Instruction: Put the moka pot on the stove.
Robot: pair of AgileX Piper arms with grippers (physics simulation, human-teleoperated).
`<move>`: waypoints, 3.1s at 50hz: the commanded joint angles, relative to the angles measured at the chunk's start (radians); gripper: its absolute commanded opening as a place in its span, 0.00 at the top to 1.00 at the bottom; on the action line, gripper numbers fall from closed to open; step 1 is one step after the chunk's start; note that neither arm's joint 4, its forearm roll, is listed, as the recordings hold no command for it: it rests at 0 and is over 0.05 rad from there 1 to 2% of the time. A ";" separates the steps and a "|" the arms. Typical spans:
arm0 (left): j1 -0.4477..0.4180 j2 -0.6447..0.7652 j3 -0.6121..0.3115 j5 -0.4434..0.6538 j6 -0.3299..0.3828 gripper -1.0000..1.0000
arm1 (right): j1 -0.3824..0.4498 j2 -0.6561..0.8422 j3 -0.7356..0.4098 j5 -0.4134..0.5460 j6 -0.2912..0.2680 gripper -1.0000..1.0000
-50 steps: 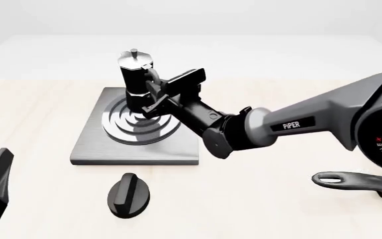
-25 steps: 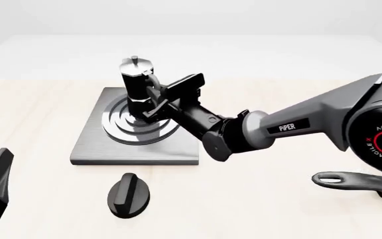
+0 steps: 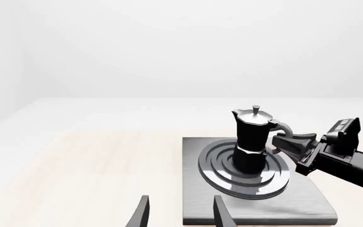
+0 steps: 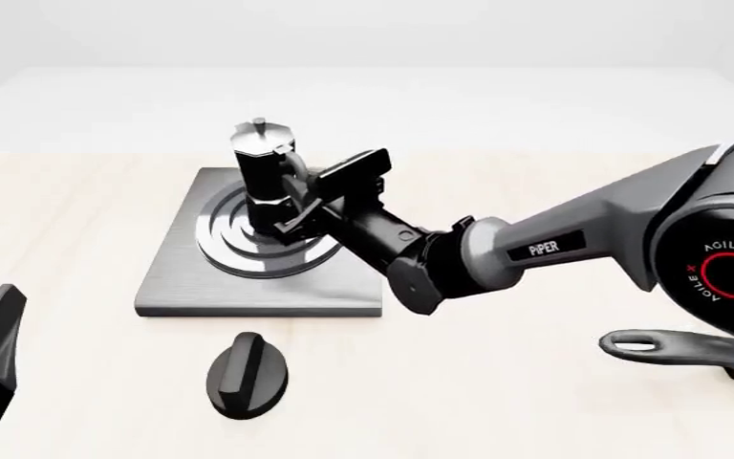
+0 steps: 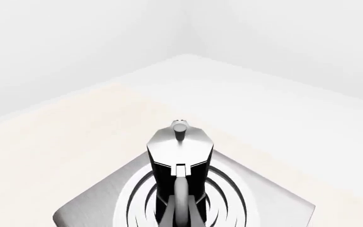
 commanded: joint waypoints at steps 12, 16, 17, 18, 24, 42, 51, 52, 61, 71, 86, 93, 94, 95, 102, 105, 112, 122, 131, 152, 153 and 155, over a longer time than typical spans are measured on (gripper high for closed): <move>0.000 0.000 0.000 0.000 0.000 0.00 | 0.005 0.012 -0.017 0.007 0.008 1.00; 0.000 0.000 0.000 0.000 0.000 0.00 | 0.004 0.017 -0.017 0.005 0.006 1.00; 0.000 0.000 0.000 0.000 0.000 0.00 | 0.005 0.018 -0.016 0.004 0.006 1.00; 0.000 0.000 0.000 0.000 0.000 0.00 | 0.005 0.020 -0.016 0.005 0.006 1.00; 0.000 0.000 0.000 0.000 0.000 0.00 | 0.006 0.024 -0.020 0.007 0.006 1.00; 0.000 0.000 0.000 0.000 0.000 0.00 | 0.005 0.029 -0.027 0.019 0.018 0.00; 0.000 0.000 0.000 0.000 0.000 0.00 | 0.006 0.033 -0.030 0.022 0.019 0.00; 0.000 0.000 0.000 0.000 0.000 0.00 | 0.006 0.033 -0.031 0.023 0.019 0.00; 0.000 0.000 0.000 0.000 0.000 0.00 | -0.004 0.014 -0.018 0.026 0.020 0.00; 0.000 0.000 0.000 0.000 0.000 0.00 | -0.007 0.002 -0.014 0.034 0.017 0.00; 0.000 0.000 0.000 0.000 0.000 0.00 | -0.010 -0.016 0.006 0.033 0.013 0.00; 0.000 0.000 0.000 0.000 0.000 0.00 | -0.008 -0.030 0.022 0.030 0.010 0.00; 0.000 0.000 0.000 0.000 0.000 0.00 | -0.008 -0.033 0.024 0.031 0.011 0.00; 0.000 0.000 0.000 0.000 0.000 0.00 | -0.009 -0.034 0.025 0.032 0.011 0.00; 0.000 0.000 0.000 0.000 0.000 0.00 | -0.009 -0.054 0.049 0.028 0.011 0.00; 0.000 0.000 0.000 0.000 0.000 0.00 | -0.010 -0.062 0.058 0.026 0.009 0.00; 0.000 0.000 0.000 0.000 0.000 0.00 | -0.012 -0.074 0.075 0.022 0.010 0.00; 0.000 0.000 0.000 0.000 0.000 0.00 | -0.011 -0.092 0.100 0.017 0.012 0.00; 0.000 0.000 0.000 0.000 0.000 0.00 | -0.009 -0.109 0.127 0.009 0.020 0.00; 0.000 0.000 0.000 0.000 0.000 0.00 | -0.025 -0.157 0.206 -0.022 0.019 0.00; 0.000 0.000 0.000 0.000 0.000 0.00 | -0.025 -0.157 0.209 -0.023 0.020 0.00; 0.000 0.000 0.000 0.000 0.000 0.00 | -0.026 -0.158 0.213 -0.025 0.019 0.00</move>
